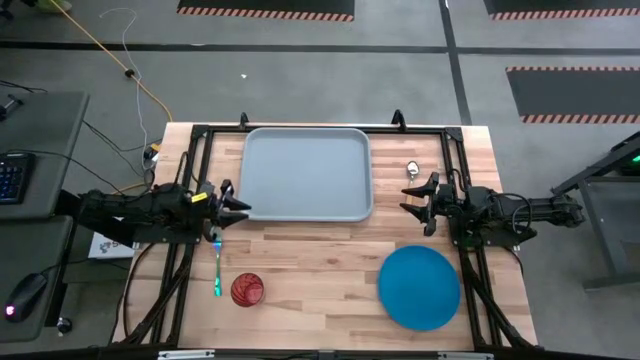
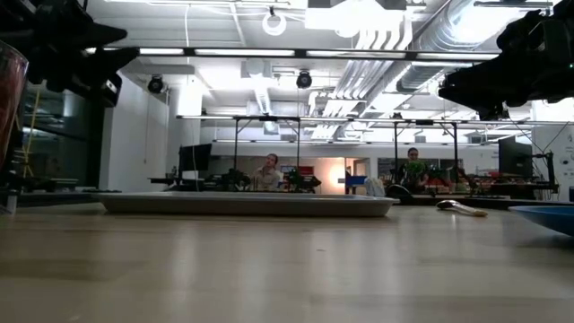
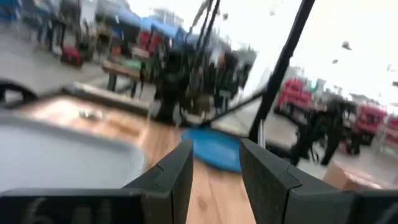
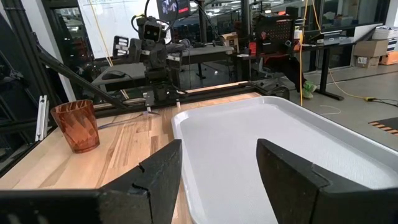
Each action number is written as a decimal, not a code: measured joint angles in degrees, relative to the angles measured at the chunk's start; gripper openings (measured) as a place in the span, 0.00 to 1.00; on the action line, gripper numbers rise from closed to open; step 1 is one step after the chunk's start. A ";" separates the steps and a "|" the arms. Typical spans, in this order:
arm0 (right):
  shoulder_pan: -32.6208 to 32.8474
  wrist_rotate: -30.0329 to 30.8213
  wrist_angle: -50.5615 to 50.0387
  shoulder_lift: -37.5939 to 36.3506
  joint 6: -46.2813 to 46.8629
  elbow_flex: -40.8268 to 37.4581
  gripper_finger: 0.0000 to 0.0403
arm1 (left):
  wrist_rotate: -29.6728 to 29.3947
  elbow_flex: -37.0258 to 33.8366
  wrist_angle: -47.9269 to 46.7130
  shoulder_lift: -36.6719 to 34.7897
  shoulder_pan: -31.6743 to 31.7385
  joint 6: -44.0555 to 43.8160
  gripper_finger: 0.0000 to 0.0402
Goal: Pick and place plate/cup/fork/spoon on tray
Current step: Put the brown cup on the gray serving tray
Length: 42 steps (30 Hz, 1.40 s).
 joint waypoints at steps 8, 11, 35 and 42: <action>-0.01 0.01 0.00 0.00 0.00 0.00 0.50 | 1.81 1.59 4.14 3.25 -0.14 -0.26 0.42; -0.01 0.00 0.00 -0.01 0.00 0.01 0.50 | 3.77 3.95 4.60 6.43 -1.15 0.07 0.51; 0.00 0.00 0.00 0.00 0.02 0.02 0.50 | -11.14 44.80 -26.63 54.55 -31.53 14.19 0.65; -0.01 0.00 0.00 -0.01 0.00 0.02 0.50 | -19.49 52.15 -40.70 65.41 -38.53 13.60 0.65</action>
